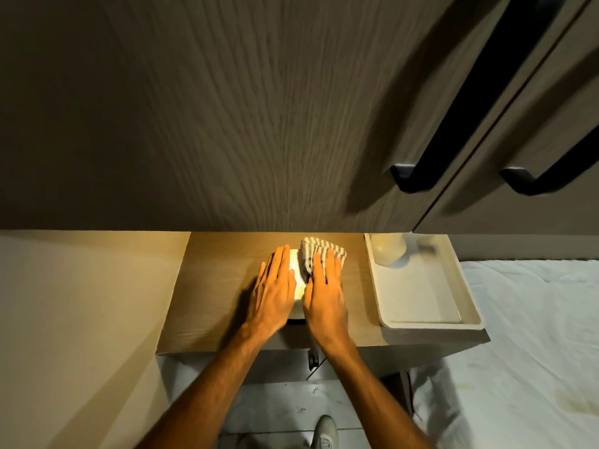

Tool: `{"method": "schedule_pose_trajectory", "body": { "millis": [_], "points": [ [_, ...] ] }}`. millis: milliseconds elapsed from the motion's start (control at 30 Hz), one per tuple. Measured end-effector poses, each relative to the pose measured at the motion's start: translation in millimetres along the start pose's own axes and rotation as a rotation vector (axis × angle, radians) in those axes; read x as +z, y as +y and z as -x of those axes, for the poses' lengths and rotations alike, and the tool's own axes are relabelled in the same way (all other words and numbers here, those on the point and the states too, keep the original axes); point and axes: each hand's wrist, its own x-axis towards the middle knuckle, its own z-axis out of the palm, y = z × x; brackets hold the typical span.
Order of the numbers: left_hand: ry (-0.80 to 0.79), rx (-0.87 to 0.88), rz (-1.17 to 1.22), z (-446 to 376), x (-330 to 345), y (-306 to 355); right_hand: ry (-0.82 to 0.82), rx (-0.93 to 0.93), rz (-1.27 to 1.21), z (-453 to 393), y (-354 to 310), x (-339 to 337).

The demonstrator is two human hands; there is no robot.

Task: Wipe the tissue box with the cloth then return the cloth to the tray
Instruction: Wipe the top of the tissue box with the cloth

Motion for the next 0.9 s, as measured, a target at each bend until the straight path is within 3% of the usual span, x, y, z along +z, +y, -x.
{"method": "schedule_pose_trajectory", "body": {
  "millis": [100,233,333,400,467,600,733,800,900],
  "points": [
    [-0.057,-0.005,-0.024,-0.3,0.0,-1.4,-0.087,-0.188,0.222,25.8,9.2,7.8],
    [-0.075,0.062,-0.104,-2.3,2.2,-6.2,-0.222,-0.299,0.314,-18.6,8.7,-2.4],
    [-0.078,0.005,0.012,-3.7,1.3,-6.4,-0.278,-0.270,0.278,-49.0,9.7,-15.2],
    [-0.051,-0.061,0.100,-5.5,1.4,-5.2,-0.212,-0.171,0.190,-45.0,10.3,-13.6],
    [-0.071,-0.059,0.008,-6.3,1.5,-4.4,-0.151,-0.114,0.105,-25.1,10.5,-7.5],
    [-0.088,-0.087,0.044,-5.0,-3.0,-1.2,-0.184,-0.252,0.241,3.8,14.6,0.4],
    [-0.147,-0.056,-0.083,-5.1,-9.3,-2.1,-0.351,-0.400,0.351,-41.9,6.9,-11.4],
    [-0.106,-0.089,-0.056,-4.5,-11.3,1.9,-0.367,-0.357,0.330,-60.2,4.3,-18.7],
    [-0.078,-0.126,0.022,-3.7,-11.7,8.6,-0.221,-0.159,0.163,-47.4,6.0,-17.5]
  ]
}}
